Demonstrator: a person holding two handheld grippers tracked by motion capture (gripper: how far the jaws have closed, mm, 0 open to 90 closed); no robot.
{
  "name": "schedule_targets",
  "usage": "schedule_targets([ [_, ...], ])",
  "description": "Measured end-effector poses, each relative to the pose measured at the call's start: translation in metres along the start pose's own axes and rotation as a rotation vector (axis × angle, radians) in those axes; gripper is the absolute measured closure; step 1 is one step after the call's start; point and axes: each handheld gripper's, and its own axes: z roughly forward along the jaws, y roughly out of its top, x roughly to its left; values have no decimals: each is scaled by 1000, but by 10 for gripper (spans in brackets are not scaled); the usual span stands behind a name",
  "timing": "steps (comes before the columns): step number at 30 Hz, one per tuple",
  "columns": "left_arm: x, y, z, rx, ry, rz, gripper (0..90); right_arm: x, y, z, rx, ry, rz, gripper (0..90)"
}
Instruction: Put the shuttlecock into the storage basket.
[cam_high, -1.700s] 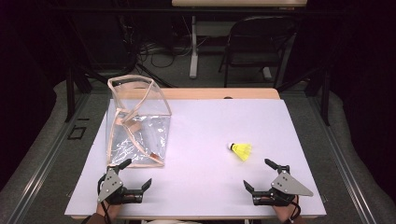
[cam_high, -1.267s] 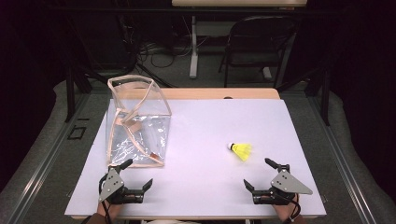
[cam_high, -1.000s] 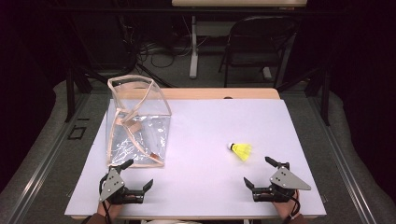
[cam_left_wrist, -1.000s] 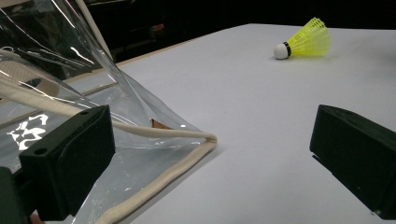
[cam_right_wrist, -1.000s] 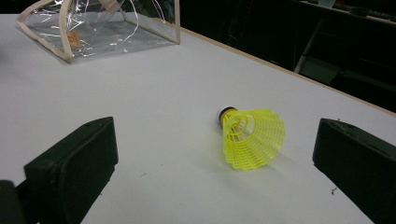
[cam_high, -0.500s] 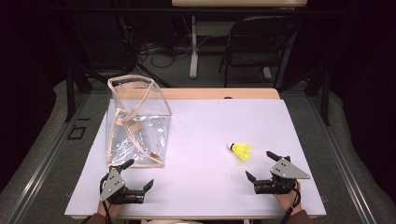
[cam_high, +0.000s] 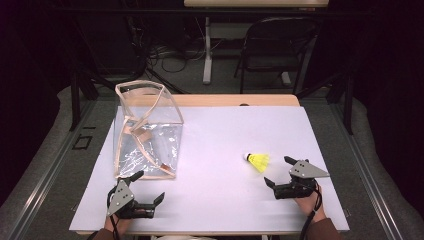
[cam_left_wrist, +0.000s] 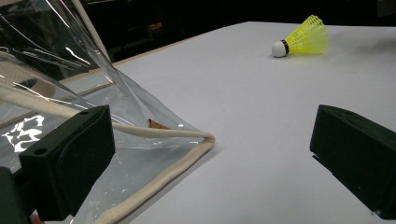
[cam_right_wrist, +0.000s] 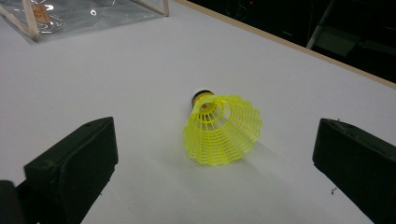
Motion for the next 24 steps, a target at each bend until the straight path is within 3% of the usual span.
schedule_targets([
  [13,-1,0,0,0,-5,8,0,-18,3,16,62,65,8,0],
  [24,0,1,0,-7,-7,3,0,-32,8,32,109,89,1,6],
])
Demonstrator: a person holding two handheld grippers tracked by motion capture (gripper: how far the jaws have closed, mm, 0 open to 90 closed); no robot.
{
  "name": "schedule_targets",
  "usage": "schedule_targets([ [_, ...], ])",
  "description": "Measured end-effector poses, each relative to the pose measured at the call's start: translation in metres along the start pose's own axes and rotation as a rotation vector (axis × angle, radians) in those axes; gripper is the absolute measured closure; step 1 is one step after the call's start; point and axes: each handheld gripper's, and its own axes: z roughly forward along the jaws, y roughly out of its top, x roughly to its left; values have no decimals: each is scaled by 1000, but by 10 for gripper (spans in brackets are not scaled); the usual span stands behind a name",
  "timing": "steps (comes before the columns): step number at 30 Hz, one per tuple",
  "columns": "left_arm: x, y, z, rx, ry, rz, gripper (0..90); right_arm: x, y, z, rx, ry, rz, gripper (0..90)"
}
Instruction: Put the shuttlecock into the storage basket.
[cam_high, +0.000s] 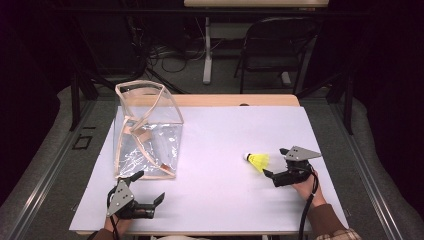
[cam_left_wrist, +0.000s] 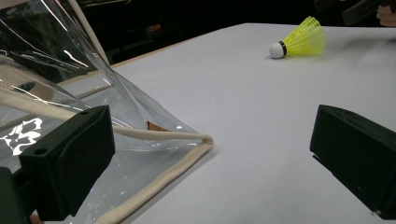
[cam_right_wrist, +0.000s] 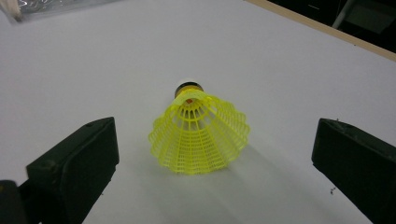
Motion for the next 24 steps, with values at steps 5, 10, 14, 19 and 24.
schedule_targets([
  [5,0,0,0,-4,-3,1,0,-7,2,3,22,-1,-4,36],
  [10,0,0,1,2,-3,-2,0,-11,2,5,44,3,-9,116],
  [14,0,0,1,1,-2,0,0,-13,2,8,58,-4,-27,180],
  [19,0,0,0,-1,0,2,0,-13,2,12,84,-9,-39,277],
  [24,0,0,1,1,-3,2,0,-15,1,16,102,-13,-29,364],
])
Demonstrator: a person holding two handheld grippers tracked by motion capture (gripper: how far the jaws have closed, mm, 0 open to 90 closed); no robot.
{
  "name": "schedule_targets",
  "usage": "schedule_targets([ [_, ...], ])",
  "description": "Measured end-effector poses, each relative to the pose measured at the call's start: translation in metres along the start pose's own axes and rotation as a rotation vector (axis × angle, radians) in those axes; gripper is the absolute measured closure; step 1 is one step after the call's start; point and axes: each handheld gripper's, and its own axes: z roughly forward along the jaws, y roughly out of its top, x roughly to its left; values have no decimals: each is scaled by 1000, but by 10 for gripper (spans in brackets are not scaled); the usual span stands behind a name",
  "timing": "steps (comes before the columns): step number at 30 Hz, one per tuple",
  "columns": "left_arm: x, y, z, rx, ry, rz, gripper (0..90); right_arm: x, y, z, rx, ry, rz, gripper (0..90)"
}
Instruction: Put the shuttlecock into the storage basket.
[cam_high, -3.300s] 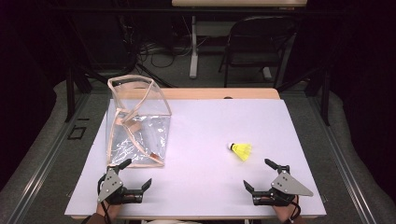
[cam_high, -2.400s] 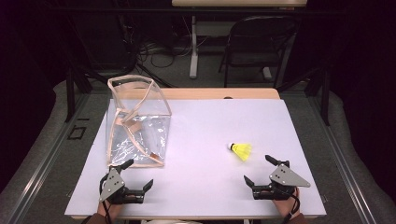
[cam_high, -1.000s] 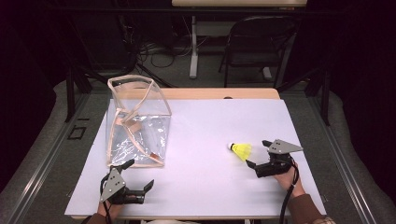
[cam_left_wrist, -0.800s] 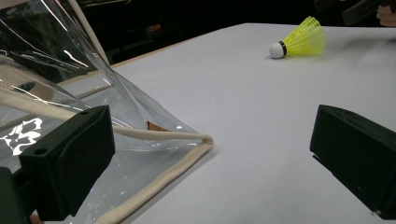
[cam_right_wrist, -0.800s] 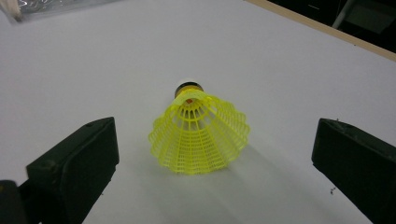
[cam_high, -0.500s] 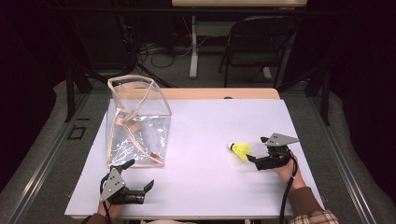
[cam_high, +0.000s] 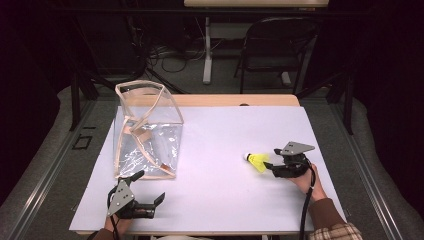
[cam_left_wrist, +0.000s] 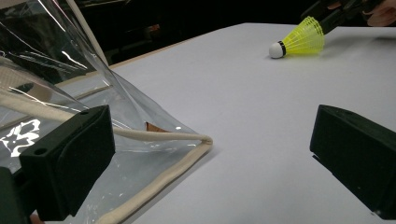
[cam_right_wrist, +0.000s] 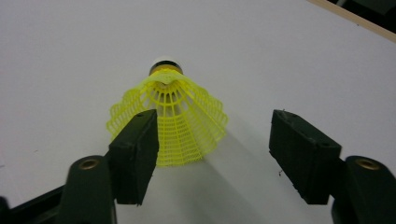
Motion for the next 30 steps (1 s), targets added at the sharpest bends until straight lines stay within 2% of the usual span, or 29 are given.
schedule_targets([
  [1,0,0,0,2,-1,2,0,-1,-1,3,14,4,9,407],
  [13,0,0,0,0,-2,6,0,-3,4,16,34,20,24,573],
  [30,-1,0,1,9,-5,10,0,-1,5,21,55,25,34,717],
])
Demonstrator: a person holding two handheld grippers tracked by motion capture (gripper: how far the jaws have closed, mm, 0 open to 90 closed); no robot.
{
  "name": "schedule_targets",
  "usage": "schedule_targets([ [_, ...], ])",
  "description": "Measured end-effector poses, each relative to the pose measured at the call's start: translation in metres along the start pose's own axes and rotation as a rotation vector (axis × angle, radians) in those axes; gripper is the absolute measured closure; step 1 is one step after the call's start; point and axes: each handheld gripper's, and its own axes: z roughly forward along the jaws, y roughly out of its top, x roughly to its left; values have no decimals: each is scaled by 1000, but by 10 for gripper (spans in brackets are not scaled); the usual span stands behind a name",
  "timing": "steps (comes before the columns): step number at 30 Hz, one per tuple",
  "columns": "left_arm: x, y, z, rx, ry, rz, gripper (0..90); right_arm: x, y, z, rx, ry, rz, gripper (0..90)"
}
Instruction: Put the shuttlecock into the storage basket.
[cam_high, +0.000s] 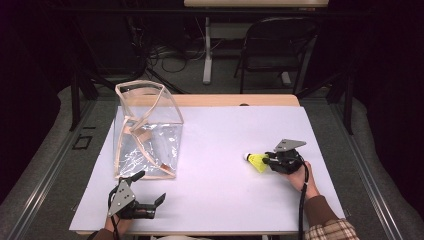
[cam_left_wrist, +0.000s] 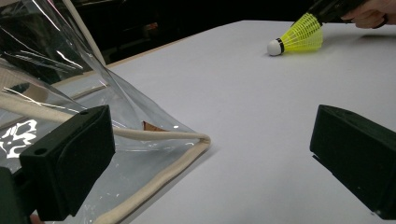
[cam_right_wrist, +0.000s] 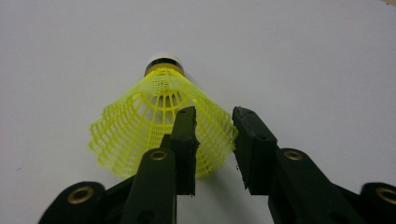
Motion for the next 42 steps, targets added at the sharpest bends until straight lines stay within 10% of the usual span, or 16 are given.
schedule_targets([
  [42,0,0,0,8,3,3,0,3,2,-9,-17,42,-55,900],
])
